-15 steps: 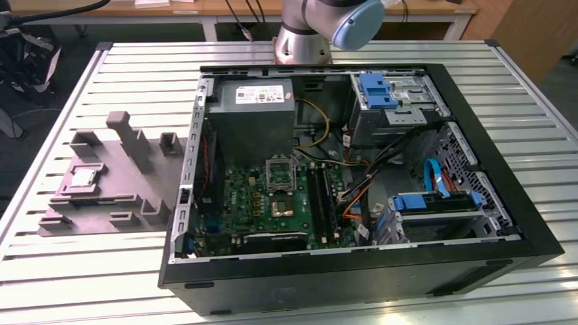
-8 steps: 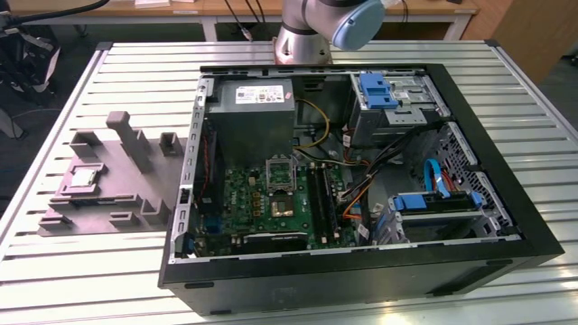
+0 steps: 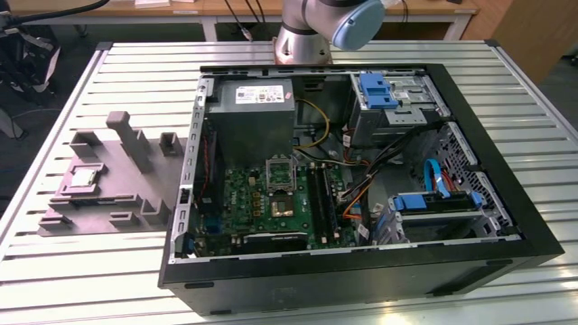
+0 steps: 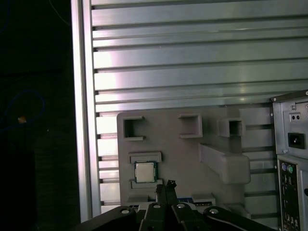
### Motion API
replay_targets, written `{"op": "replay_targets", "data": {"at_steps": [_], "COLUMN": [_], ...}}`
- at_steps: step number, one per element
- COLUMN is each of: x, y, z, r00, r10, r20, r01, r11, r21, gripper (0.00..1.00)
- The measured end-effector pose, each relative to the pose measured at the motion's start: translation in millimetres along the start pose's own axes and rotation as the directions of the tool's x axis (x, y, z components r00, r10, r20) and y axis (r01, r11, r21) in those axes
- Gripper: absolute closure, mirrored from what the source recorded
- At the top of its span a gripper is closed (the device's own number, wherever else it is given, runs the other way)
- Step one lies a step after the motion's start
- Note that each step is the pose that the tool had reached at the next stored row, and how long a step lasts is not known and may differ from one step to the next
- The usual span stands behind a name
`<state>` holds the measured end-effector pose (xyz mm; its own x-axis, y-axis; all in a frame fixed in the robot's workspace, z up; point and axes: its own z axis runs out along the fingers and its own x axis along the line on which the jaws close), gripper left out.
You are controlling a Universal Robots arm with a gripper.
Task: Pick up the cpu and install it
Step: 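Pick up the cpu and move it towards the insertion slot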
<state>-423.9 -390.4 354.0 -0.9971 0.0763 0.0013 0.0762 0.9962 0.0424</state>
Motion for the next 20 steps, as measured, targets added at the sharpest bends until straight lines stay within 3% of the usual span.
{"op": "replay_targets", "data": {"at_steps": [2, 5, 7, 8, 14, 20], "x": [0.0, 0.0, 0.1, 0.1, 0.3, 8.9], "y": [0.0, 0.0, 0.0, 0.0, 0.0, -0.7], "z": [0.0, 0.0, 0.0, 0.0, 0.0, 0.4], "r00": [1.0000, 1.0000, 1.0000, 1.0000, 1.0000, 0.9999], "r10": [0.000, 0.000, 0.000, 0.000, -0.001, -0.015], "r20": [0.0000, 0.0000, 0.0000, 0.0000, 0.0000, -0.0007], "r01": [0.000, 0.000, 0.000, 0.000, 0.001, 0.015], "r11": [1.0000, 1.0000, 1.0000, 1.0000, 1.0000, 0.9999], "r21": [0.0000, 0.0000, 0.0000, 0.0000, 0.0000, 0.0001], "gripper": [0.83, 0.65, 0.65, 0.58, 0.58, 0.58]}}
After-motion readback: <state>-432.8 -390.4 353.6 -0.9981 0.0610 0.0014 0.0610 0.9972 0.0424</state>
